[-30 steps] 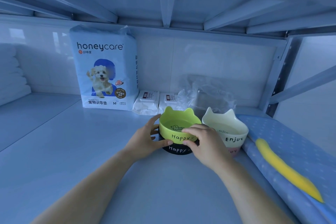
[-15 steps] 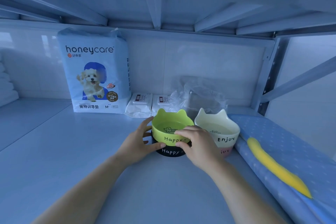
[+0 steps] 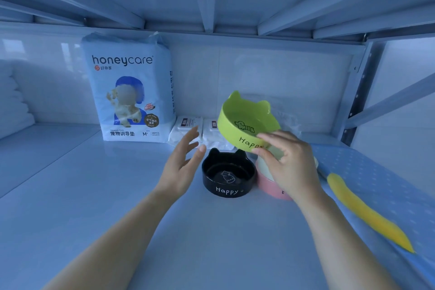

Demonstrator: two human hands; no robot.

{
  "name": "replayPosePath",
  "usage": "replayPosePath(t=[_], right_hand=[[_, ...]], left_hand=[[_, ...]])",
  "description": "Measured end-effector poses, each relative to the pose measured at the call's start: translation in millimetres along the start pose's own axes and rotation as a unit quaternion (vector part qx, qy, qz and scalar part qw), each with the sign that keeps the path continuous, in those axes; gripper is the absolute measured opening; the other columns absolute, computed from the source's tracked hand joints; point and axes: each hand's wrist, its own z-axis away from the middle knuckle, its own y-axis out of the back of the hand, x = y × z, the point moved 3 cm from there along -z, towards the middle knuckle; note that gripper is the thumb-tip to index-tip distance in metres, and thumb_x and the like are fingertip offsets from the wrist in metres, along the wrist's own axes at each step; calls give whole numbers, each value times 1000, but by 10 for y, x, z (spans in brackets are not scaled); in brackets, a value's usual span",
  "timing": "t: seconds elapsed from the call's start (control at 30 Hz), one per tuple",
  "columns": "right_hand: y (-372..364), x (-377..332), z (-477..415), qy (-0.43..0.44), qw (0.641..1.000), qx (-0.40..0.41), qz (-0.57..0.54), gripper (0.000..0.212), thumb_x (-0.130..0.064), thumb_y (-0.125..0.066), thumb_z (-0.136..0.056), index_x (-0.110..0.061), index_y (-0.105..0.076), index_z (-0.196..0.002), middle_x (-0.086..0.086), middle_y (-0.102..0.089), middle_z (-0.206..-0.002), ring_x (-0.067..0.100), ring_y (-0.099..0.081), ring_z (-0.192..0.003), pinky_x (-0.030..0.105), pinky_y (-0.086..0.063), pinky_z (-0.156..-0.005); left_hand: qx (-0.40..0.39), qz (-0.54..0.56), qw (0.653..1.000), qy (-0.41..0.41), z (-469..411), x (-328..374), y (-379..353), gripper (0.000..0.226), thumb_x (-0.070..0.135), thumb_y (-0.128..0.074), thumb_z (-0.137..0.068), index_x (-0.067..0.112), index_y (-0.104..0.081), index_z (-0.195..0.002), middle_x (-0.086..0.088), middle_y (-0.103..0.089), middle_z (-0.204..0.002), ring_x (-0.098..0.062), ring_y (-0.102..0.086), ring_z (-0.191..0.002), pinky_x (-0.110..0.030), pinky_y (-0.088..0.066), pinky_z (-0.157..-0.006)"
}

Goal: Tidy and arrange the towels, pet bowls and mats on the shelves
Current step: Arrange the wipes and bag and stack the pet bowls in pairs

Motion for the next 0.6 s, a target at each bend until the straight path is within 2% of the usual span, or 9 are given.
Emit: replayPosePath(t=[0.07, 0.13, 0.23, 0.37, 0.5, 0.6], right_hand=[[20, 75, 32, -6, 1000, -13, 12, 26, -21, -71, -73, -10, -74, -96, 2, -71, -90, 8, -57, -85, 15, -43, -75], [19, 114, 52, -11, 1000, -24, 14, 27, -23, -71, -73, -10, -74, -96, 3, -71, -90, 8, -56, -86, 14, -42, -74], [6, 87, 63, 7, 999, -23, 24, 26, -21, -72, -71, -9, -74, -94, 3, -72, -87, 9, -55, -86, 9, -39, -76], [-14, 28, 69, 20, 999, -26, 25, 24, -21, -72, -71, -10, -74, -93, 0, -71, -85, 11, -55, -84, 15, -41, -74], [21, 32, 59, 13, 999, -34, 28, 25, -21, -72, -71, -10, -74, -93, 1, -72, -86, 10, -55, -86, 13, -40, -74], [167, 79, 3, -12, 999, -26, 33, 27, -23, -72, -72, -10, -74, -95, 3, -72, -90, 13, -60, -85, 16, -42, -76]], left_hand=[[-17, -25, 1000, 7, 18, -18, -40, 53, 45, -47, -88, 34, -36, -139, 18, -45, -136, 12, -43, -117, 4, -36, -79], [-26, -39, 999, 14, 27, -36, -58, 50, 41, -46, -90, 34, -37, -139, 18, -46, -134, 9, -44, -117, 8, -33, -74], [-28, -48, 998, 21, 29, -48, -60, 48, 39, -46, -92, 33, -37, -138, 17, -47, -132, 8, -45, -115, 8, -33, -74], [-22, -62, 998, 16, 18, -52, -44, 46, 39, -44, -92, 32, -38, -137, 17, -49, -130, 23, -41, -107, 9, -30, -74], [-26, -76, 997, 2, 8, -49, -53, 44, 35, -46, -93, 28, -40, -136, 15, -49, -129, 6, -45, -117, 7, -34, -75], [-46, -85, 995, -8, 19, 11, -108, 39, 33, -50, -92, 30, -44, -131, 19, -51, -125, 5, -45, -120, -3, -42, -84]])
